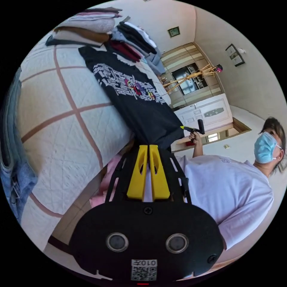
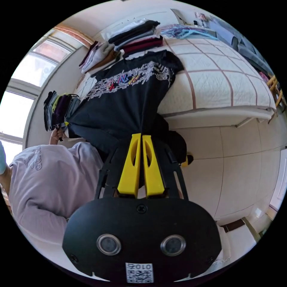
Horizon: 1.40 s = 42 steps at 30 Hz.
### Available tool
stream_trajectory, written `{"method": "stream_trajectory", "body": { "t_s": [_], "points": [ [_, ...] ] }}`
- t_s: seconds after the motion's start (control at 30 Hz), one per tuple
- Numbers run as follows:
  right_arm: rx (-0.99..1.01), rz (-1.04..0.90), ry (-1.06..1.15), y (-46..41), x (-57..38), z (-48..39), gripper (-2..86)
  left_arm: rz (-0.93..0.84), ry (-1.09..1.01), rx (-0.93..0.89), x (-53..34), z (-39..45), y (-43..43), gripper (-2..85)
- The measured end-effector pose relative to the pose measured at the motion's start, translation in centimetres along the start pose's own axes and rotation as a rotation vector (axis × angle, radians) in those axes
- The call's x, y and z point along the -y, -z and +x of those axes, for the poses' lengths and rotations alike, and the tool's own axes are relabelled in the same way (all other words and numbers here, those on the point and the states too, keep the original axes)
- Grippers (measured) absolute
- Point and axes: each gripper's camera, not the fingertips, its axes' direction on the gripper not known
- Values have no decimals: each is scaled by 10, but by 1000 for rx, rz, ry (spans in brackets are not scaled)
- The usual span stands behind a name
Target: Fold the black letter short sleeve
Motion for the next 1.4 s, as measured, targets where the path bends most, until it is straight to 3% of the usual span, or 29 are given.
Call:
{"method": "stream_trajectory", "body": {
  "t_s": [0.2,0.37,0.53,0.6,0.8,0.97,1.1,1.23,1.4],
  "points": [
    [26,-62,-58,-47,0,4,22,-64,122,130,-21,-44,-39,-1],
    [-169,-77,-141,-55,1,-6,62,-112,129,239,-27,-49,-58,10],
    [-279,64,-153,-30,-4,-31,86,-120,135,450,-36,-30,-37,46],
    [-301,135,-134,-21,0,-43,88,-37,116,610,-30,-8,-17,70],
    [-190,308,-19,-15,43,-82,87,392,2,807,42,-4,-7,119],
    [-203,360,112,-11,74,-129,87,505,24,838,135,-57,-26,137],
    [-258,356,108,-11,86,-134,93,480,159,696,192,-114,-40,116],
    [-236,401,60,-2,105,-115,111,410,163,583,215,-137,-61,64],
    [-256,430,39,9,164,-90,126,424,114,712,214,-119,-63,55]
  ]
}}
